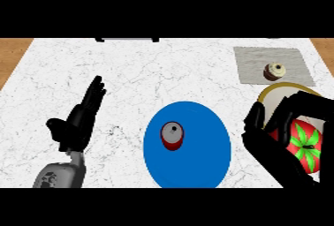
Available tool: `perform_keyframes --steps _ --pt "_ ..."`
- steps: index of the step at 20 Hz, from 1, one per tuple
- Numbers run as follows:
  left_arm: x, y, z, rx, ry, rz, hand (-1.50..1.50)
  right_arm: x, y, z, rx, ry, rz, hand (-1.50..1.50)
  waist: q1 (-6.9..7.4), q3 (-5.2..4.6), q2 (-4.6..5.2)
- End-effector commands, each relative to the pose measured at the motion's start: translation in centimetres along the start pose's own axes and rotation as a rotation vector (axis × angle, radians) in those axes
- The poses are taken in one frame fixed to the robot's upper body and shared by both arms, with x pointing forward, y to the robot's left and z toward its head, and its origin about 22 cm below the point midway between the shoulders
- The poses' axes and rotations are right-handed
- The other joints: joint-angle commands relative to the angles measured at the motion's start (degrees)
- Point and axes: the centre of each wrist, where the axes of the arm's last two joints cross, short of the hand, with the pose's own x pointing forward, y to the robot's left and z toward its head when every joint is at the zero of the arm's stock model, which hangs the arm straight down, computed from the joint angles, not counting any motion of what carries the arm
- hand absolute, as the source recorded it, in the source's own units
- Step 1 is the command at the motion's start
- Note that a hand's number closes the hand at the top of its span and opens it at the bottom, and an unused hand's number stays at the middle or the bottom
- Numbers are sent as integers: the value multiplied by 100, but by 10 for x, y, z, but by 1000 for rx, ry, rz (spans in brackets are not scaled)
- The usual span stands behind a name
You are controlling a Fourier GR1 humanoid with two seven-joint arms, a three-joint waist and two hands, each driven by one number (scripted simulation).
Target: Pick the tomato from the plate and place it in the bowl
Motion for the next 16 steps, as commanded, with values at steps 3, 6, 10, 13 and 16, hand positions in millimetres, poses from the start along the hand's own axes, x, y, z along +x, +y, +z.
perform_keyframes --steps 3,6,10,13,16 --pt "5 2 2 1 -13 7 0 -24 -22 -37 -53 73 154 150 -1 5 5" --pt "-1 -4 2 14 -7 3 0 -40 -33 -51 -34 79 320 150 -32 4 7" --pt "0 2 1 6 -19 -25 0 -82 -13 -82 -47 104 362 150 23 7 18" --pt "-13 -13 -4 -7 0 -1 0 -120 -16 -85 -54 161 364 150 -10 7 20" --pt "3 -6 -3 -6 -14 12 0 -141 -3 -100 -67 158 391 150 20 7 13"
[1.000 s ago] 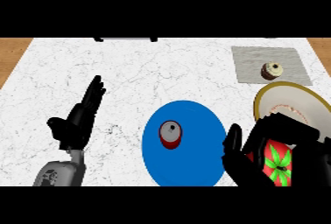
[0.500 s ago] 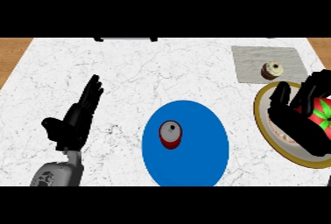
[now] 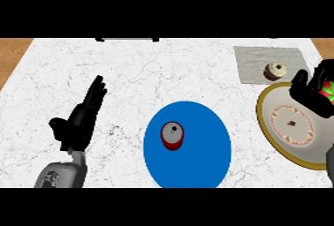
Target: Pick the tomato from the plate and place it in the bowl
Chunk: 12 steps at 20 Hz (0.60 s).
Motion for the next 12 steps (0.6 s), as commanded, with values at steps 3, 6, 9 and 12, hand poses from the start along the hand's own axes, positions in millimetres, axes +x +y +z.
perform_keyframes --steps 3,6,9,12 --pt "-10 2 0 -16 7 17 0 -70 20 -22 5 33 54 150 -5 -1 2" --pt "-6 -8 2 4 -2 10 0 -107 26 -14 25 62 63 150 -21 0 -5" --pt "6 -5 -10 -12 -6 18 0 -128 43 -31 115 87 78 150 10 1 6" --pt "1 11 -6 -10 9 7 0 -149 53 -27 170 182 -68 150 8 2 3"
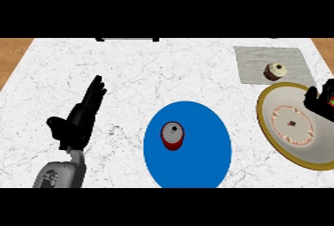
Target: Pick the tomato from the plate and place it in the bowl
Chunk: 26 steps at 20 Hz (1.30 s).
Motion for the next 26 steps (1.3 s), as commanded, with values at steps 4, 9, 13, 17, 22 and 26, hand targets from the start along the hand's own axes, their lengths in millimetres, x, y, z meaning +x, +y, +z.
perform_keyframes --steps 4,9,13,17,22,26 --pt "0 -15 2 -5 1 11 0 -31 18 -8 211 3 -165 -150 -6 -2 -10" --pt "10 -5 -3 -6 4 1 0 -40 16 -20 133 -99 -329 -150 3 0 -8" --pt "-6 5 3 7 1 -9 0 -51 -12 -17 -22 -136 -453 -150 -38 -2 -14" --pt "-5 11 7 3 11 -26 0 -42 -15 -14 -86 -109 -530 -150 -28 -5 -20" --pt "-6 -7 4 18 4 -6 0 -69 -54 10 -46 -64 -631 -150 -76 -6 -28" --pt "-4 -1 0 27 21 1 0 -86 -73 25 -21 -47 -755 -150 -116 -8 -30"
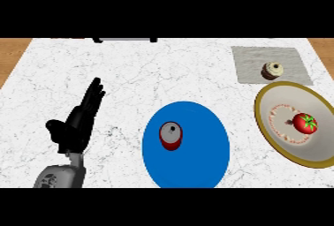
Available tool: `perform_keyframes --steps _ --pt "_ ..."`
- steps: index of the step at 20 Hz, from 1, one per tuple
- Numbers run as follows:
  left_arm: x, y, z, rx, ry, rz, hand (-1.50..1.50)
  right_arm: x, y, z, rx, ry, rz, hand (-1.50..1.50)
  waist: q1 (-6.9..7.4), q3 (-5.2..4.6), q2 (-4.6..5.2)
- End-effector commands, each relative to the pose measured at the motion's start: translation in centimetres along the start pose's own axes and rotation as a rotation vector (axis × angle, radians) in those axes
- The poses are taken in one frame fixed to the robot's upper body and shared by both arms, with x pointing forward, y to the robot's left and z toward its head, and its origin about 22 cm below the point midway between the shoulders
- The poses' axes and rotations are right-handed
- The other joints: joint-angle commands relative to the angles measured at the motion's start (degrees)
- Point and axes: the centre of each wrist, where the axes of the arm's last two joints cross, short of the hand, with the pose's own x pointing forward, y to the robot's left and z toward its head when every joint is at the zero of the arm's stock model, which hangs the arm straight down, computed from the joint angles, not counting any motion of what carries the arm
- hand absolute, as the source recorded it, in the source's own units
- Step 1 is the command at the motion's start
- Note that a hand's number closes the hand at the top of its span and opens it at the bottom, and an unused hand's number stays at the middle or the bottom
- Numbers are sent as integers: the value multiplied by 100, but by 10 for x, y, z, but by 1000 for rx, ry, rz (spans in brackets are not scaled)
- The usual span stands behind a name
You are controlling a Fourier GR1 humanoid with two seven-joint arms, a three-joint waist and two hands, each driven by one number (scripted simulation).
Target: Pick the tomato from the plate and place it in the bowl
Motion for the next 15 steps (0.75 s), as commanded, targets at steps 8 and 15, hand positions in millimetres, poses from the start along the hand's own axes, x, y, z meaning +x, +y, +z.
perform_keyframes --steps 8,15 --pt "3 1 4 -15 -1 -4 0 -36 -66 45 85 -2 -162 -150 38 4 12" --pt "13 4 9 -5 -14 -10 0 -45 -77 74 104 -15 -128 -150 44 2 11"
